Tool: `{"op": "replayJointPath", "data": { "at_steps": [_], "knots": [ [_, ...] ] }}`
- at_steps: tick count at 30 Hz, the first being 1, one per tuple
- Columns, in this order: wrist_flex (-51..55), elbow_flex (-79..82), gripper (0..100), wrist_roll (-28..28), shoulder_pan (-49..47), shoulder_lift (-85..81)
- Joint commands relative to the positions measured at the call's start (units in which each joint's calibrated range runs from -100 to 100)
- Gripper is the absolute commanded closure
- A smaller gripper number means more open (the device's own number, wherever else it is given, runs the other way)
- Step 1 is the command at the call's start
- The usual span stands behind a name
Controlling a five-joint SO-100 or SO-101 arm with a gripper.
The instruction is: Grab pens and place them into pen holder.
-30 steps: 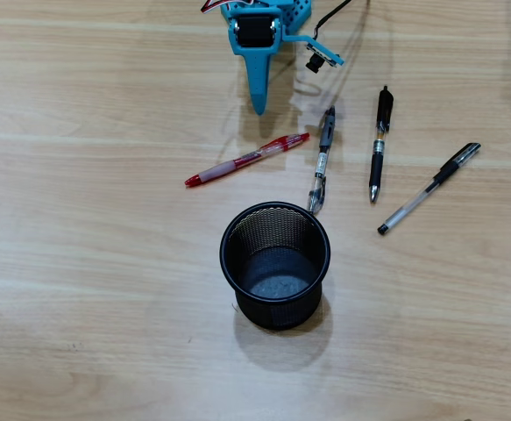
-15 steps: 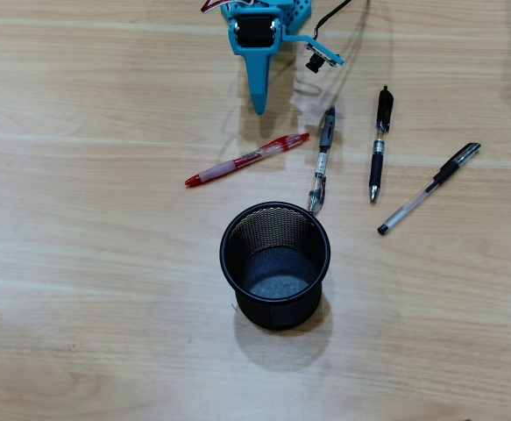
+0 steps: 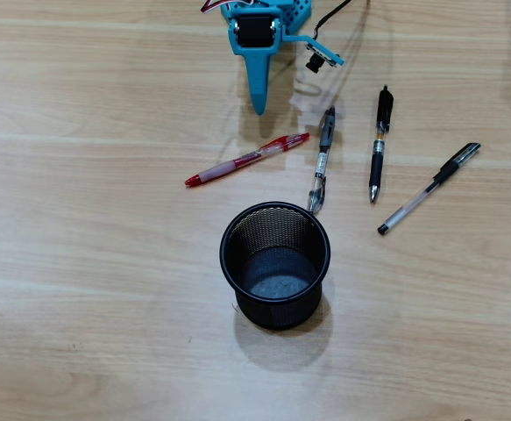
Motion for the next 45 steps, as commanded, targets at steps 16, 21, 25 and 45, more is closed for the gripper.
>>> {"op": "replayJointPath", "data": {
  "at_steps": [16, 21, 25, 45],
  "knots": [
    [-0.09, 0.43, 98, 0.12, 0.19, -0.59],
    [-0.09, 0.43, 98, -0.04, 0.83, -0.59],
    [-0.18, 0.25, 98, 0.17, 1.01, -0.51],
    [17.77, -56.67, 98, 5.25, 4.30, 53.93]
  ]
}}
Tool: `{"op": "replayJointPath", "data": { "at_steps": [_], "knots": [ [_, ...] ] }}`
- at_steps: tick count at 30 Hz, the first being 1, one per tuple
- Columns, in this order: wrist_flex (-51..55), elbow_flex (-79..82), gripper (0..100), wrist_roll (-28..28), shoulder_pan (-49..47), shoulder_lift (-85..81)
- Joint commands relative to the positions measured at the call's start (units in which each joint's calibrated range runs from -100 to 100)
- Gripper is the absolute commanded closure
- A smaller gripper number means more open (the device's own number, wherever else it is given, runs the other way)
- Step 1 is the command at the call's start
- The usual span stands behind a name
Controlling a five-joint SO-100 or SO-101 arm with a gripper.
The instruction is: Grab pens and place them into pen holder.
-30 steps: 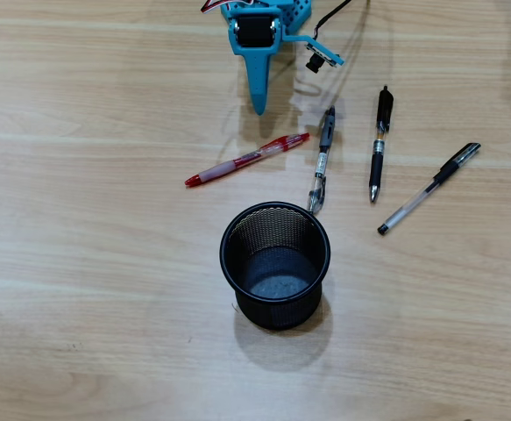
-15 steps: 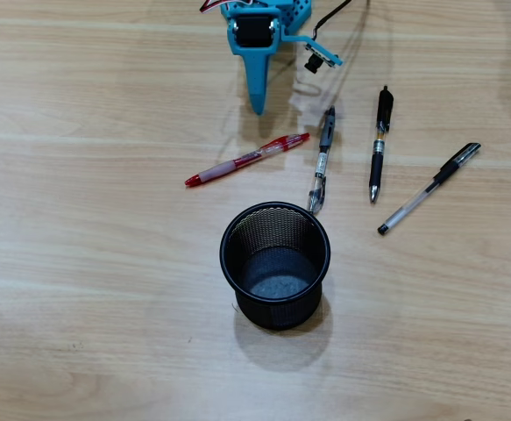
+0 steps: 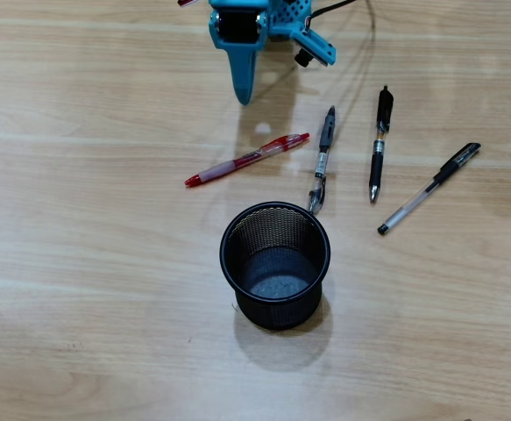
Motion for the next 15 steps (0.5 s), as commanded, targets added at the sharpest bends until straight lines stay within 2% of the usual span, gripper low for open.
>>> {"op": "replayJointPath", "data": {
  "at_steps": [1, 3, 9, 15],
  "knots": [
    [13.54, -14.31, 98, 4.79, 0.87, 6.09],
    [18.73, -20.74, 98, 8.19, 1.05, 10.68],
    [19.37, -24.99, 98, 16.41, -2.43, 23.50],
    [18.27, -25.62, 98, 17.20, -2.24, 37.18]
  ]
}}
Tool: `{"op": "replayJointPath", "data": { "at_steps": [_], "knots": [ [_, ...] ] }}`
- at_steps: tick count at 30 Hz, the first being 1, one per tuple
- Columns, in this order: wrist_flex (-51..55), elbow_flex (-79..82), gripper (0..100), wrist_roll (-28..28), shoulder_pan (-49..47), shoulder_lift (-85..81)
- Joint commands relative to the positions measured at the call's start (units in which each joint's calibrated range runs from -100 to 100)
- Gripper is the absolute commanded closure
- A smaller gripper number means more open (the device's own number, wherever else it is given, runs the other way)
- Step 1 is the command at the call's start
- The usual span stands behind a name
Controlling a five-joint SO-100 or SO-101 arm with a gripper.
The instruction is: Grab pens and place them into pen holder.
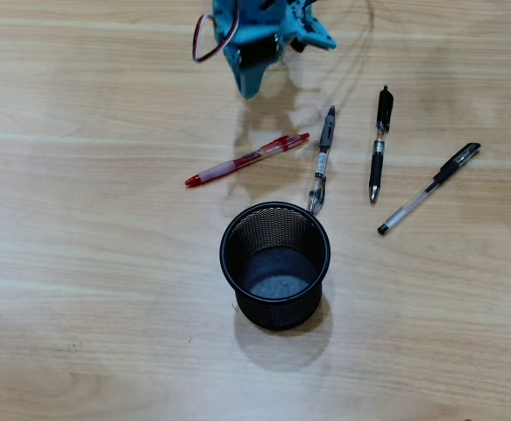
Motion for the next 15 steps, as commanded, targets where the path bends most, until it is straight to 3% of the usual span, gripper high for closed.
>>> {"op": "replayJointPath", "data": {
  "at_steps": [1, 7, 15],
  "knots": [
    [-2.08, -3.36, 98, 0.55, -0.81, 8.29],
    [-10.19, -3.54, 98, 0.40, -1.64, 13.30],
    [-10.46, -3.63, 98, -3.27, -1.73, 13.38]
  ]
}}
